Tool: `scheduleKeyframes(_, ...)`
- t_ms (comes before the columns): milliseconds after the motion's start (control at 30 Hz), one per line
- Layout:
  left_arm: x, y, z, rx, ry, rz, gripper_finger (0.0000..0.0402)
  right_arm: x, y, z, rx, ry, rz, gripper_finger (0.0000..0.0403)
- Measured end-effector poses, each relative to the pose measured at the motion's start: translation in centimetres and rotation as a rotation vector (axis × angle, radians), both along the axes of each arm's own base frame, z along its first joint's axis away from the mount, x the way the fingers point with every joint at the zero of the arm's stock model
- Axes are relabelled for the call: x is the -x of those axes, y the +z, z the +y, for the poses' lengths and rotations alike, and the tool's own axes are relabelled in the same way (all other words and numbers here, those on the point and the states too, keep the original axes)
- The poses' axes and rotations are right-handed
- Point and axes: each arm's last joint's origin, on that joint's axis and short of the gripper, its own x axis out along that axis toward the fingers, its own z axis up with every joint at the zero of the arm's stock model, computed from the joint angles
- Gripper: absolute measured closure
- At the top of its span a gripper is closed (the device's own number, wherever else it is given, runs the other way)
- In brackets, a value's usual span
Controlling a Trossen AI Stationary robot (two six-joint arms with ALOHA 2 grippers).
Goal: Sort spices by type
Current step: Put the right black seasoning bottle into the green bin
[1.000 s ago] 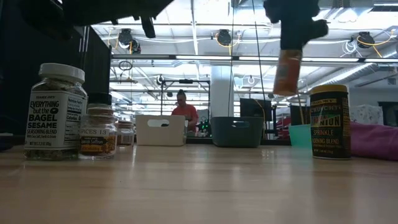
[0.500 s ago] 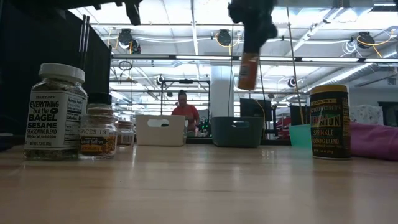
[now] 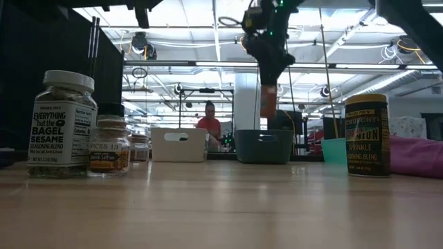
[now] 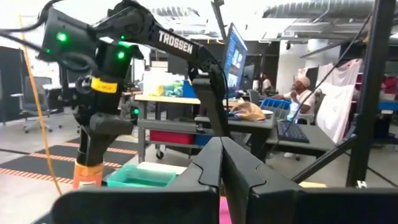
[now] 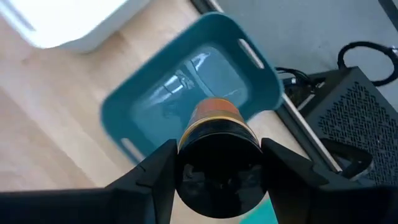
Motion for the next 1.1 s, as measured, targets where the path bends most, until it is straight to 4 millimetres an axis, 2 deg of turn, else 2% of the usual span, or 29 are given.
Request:
scheduleKeyframes(267,0.0,0.0,0.4,-0.019,0.025,0.007,0.0391,1.8,-1.0,-3.6,0.0,-0.062,0.014,0.0225)
scheduleKeyframes(467,0.0,0.0,0.4,-0.023,0.027,0.008,0.0391,1.9,-0.7,-4.4,-0.021,-0.046,-0.076,0.0225)
scheduleKeyframes(567,0.0,0.0,0.6,-0.023,0.037,0.004,0.0391,0.8,-1.4,-4.2,-0.024,-0.005,-0.087,0.0225)
scheduleKeyframes(733,0.0,0.0,1.1,-0.021,0.062,0.008,0.0391,-1.0,-4.2,-4.2,-0.082,0.038,-0.029,0.0225)
scheduleKeyframes(933,-0.1,-0.2,1.4,-0.016,0.071,0.019,0.0391,-1.9,-6.8,-5.0,-0.132,0.062,0.017,0.0225)
scheduleKeyframes(1100,-0.1,-0.2,1.4,-0.017,0.072,0.027,0.0391,-2.5,-7.6,-5.4,-0.124,0.092,0.01,0.0225)
